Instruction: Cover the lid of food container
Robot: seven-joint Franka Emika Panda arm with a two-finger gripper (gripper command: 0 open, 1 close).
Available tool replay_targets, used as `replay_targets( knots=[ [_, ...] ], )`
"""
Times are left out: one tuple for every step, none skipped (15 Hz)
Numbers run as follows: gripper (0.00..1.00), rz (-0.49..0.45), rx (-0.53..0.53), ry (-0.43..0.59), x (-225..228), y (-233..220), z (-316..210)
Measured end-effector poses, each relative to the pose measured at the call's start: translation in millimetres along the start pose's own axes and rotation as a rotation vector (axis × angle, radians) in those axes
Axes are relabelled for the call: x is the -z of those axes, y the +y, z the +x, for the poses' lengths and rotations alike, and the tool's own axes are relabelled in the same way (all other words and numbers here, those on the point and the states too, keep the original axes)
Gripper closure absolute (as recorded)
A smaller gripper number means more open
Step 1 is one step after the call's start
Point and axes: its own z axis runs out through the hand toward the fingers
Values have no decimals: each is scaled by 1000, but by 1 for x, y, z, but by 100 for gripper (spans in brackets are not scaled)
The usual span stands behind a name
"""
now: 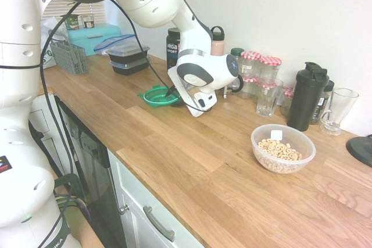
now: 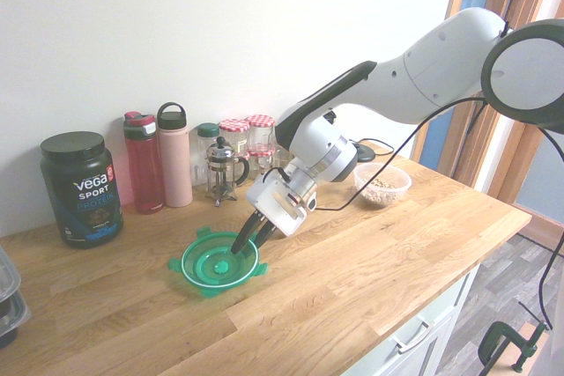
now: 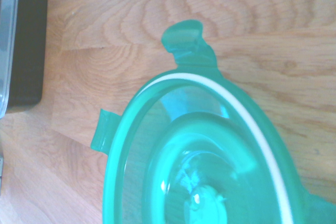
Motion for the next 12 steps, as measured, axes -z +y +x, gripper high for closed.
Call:
replay_targets(
  knots=[
    [100, 1, 0, 1, 1, 1, 1],
    [100, 2, 1, 3, 2, 1, 1],
    [100, 4, 1, 6, 4, 2, 2],
    [100, 7, 2, 10, 7, 2, 3],
    [100, 8, 8, 15, 11, 1, 2],
    [100, 7, 23, 26, 18, -2, 0],
    [100, -3, 47, 43, 30, -6, -5],
    [100, -14, 73, 68, 48, -10, -12],
    [100, -33, 95, 97, 69, -13, -21],
    [100, -76, 104, 138, 96, -15, -30],
    [100, -135, 97, 193, 125, -18, -40],
    [100, -194, 82, 250, 155, -19, -52]
  ],
)
